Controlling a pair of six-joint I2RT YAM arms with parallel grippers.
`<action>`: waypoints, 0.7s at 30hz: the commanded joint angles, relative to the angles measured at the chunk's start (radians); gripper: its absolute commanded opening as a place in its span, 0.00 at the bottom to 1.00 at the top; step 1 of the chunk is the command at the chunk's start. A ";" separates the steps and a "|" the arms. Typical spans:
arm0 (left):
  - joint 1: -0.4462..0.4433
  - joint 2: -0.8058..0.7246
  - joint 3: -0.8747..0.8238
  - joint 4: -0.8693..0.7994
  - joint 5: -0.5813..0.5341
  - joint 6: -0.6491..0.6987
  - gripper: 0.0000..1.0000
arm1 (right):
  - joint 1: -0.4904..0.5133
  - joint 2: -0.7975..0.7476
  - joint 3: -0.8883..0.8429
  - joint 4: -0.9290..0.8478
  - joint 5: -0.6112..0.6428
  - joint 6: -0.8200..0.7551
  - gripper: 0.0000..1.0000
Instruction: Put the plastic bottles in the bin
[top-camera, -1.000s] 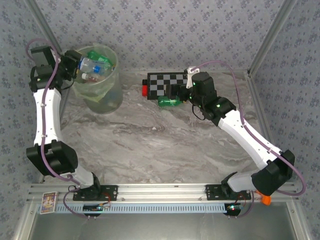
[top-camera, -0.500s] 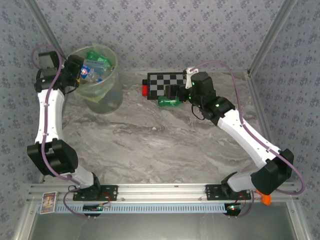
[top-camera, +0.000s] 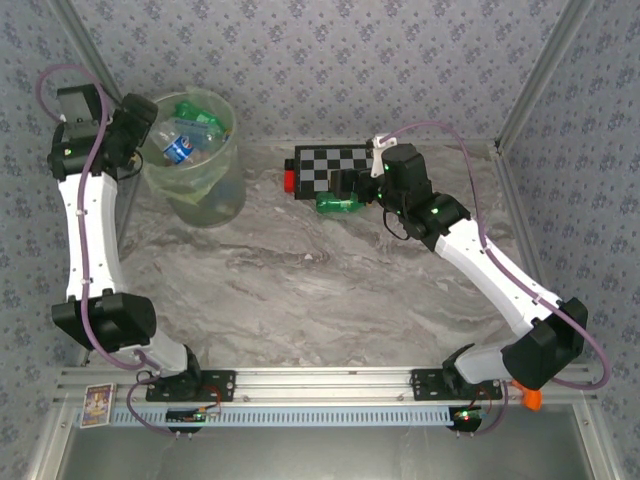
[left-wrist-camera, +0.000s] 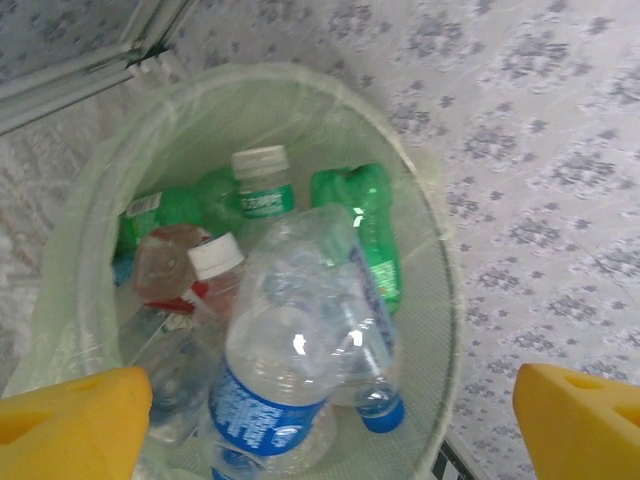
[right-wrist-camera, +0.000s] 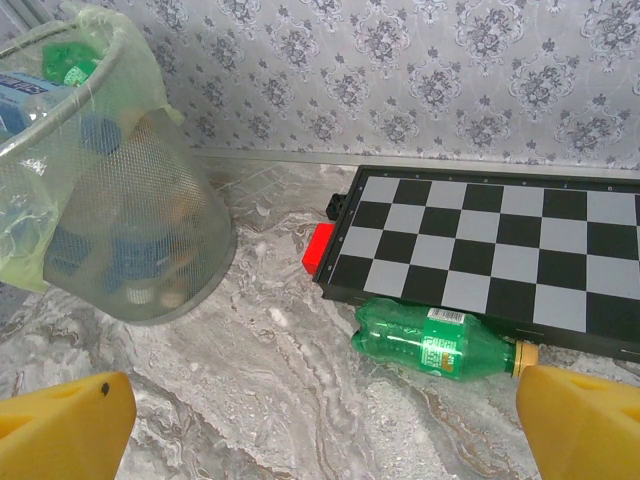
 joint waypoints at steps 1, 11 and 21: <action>-0.017 0.037 0.078 0.016 0.038 0.074 0.91 | 0.007 0.005 0.020 -0.004 0.000 -0.007 1.00; -0.111 0.299 0.393 0.009 0.217 0.111 0.88 | 0.021 0.006 0.021 -0.028 0.023 -0.007 1.00; -0.086 0.364 0.412 -0.136 0.126 0.138 0.87 | 0.031 -0.007 0.012 -0.040 0.053 -0.004 1.00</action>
